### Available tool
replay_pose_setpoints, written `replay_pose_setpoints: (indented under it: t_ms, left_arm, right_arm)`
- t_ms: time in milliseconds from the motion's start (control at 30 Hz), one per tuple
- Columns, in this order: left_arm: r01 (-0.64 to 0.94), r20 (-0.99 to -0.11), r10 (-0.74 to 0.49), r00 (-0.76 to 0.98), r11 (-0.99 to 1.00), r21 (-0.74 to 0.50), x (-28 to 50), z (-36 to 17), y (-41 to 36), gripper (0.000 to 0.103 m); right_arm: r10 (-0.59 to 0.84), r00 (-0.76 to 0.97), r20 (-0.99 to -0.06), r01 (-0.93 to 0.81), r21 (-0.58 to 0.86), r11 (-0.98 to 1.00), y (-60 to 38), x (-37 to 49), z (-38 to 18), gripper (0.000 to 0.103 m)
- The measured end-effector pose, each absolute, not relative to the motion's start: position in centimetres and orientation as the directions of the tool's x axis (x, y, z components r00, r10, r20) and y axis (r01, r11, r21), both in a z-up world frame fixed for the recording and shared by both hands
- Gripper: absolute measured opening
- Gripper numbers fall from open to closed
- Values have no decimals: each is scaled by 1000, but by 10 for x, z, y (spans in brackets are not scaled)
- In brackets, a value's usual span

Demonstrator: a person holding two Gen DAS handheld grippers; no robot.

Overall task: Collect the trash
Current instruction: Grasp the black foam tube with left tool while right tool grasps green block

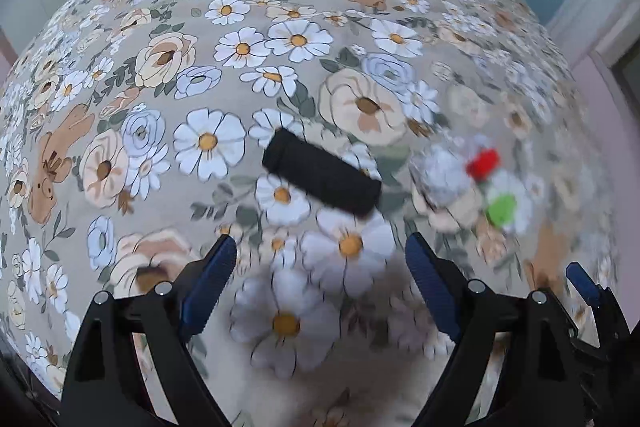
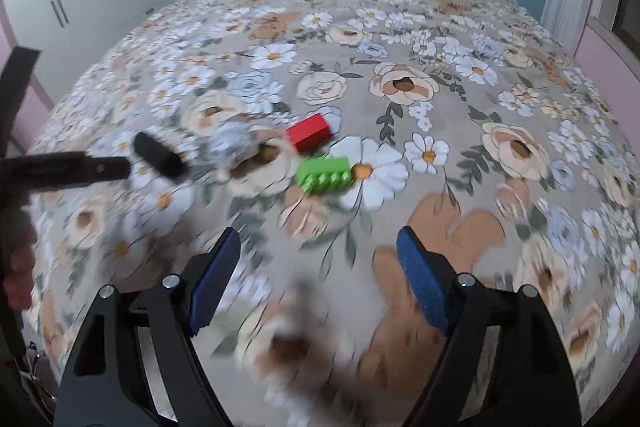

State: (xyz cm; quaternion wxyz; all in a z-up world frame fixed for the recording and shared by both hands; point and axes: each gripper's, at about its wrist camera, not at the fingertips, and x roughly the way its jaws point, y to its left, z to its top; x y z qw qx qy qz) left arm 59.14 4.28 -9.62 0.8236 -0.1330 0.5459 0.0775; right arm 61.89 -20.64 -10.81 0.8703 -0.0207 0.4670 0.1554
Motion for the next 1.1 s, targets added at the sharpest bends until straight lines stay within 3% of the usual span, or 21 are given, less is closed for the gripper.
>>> replay_pose_setpoints:
  t_ms: [167, 467, 633, 767, 1000, 1100]
  left_arm:
    - [-322, -924, 40, 380, 942, -92, 618, -115, 43, 88]
    - [-390, -935, 1, 355, 909, -147, 640, -143, 39, 87]
    - [-415, -930, -17, 368, 892, -181, 651, -147, 42, 79]
    - [-426, -923, -16, 385, 884, -193, 664, -151, 46, 64]
    - [-396, -913, -33, 406, 894, -208, 685, -156, 51, 62]
    - [-372, -911, -47, 409, 903, -214, 688, -157, 54, 60]
  right_arm:
    - [262, 474, -840, -293, 131, 947, -202, 666, -131, 80]
    - [274, 418, -866, -281, 164, 946, -191, 713, -159, 80]
    - [293, 409, -864, -291, 180, 940, -184, 724, -164, 80]
    - [307, 409, -860, -303, 189, 934, -180, 725, -167, 80]
    - [355, 402, -844, -334, 226, 915, -177, 720, -169, 79]
    - [348, 404, -846, -338, 216, 916, -178, 719, -170, 73]
